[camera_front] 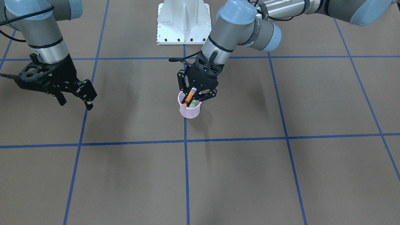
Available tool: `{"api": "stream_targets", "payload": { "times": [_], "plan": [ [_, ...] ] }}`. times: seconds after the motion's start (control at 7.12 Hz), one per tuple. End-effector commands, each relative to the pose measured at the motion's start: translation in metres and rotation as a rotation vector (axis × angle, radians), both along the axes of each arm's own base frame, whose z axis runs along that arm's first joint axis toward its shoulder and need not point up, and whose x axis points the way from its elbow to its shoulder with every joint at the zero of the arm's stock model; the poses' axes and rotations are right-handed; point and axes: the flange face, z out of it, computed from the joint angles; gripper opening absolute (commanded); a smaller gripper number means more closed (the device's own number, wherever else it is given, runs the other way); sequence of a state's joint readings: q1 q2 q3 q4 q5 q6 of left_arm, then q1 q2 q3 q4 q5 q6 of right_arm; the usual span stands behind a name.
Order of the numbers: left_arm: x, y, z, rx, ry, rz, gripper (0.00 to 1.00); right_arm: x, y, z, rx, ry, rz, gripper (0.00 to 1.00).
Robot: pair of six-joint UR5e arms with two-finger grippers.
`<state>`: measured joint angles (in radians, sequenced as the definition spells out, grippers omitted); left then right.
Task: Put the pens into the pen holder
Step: 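Drop the orange marker into the pink cup and open the left gripper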
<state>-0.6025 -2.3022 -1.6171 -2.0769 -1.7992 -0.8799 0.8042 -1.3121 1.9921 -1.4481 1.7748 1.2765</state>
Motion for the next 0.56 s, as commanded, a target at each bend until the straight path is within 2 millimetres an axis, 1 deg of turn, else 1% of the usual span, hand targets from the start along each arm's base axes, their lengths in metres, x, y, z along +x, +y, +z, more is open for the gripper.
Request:
{"api": "stream_targets", "payload": {
  "times": [0.0,0.14,0.28,0.42],
  "plan": [
    [0.0093,0.0111,0.0058,0.002,-0.007,0.023,0.0,-0.0007,-0.0004,0.0008,-0.002,0.001,0.0,1.0],
    [0.0134,0.0147,0.0087,-0.002,-0.012,0.03,0.61,-0.0005,-0.0002,0.0016,-0.003,0.002,0.0,1.0],
    [0.0129,0.0151,0.0074,0.006,-0.004,0.031,0.92,-0.0014,0.0001,0.0008,-0.003,0.0,0.0,1.0],
    [0.0111,0.0164,0.0048,0.009,0.003,0.032,0.99,-0.0013,0.0,0.0008,-0.002,0.001,0.001,1.0]
  ]
}}
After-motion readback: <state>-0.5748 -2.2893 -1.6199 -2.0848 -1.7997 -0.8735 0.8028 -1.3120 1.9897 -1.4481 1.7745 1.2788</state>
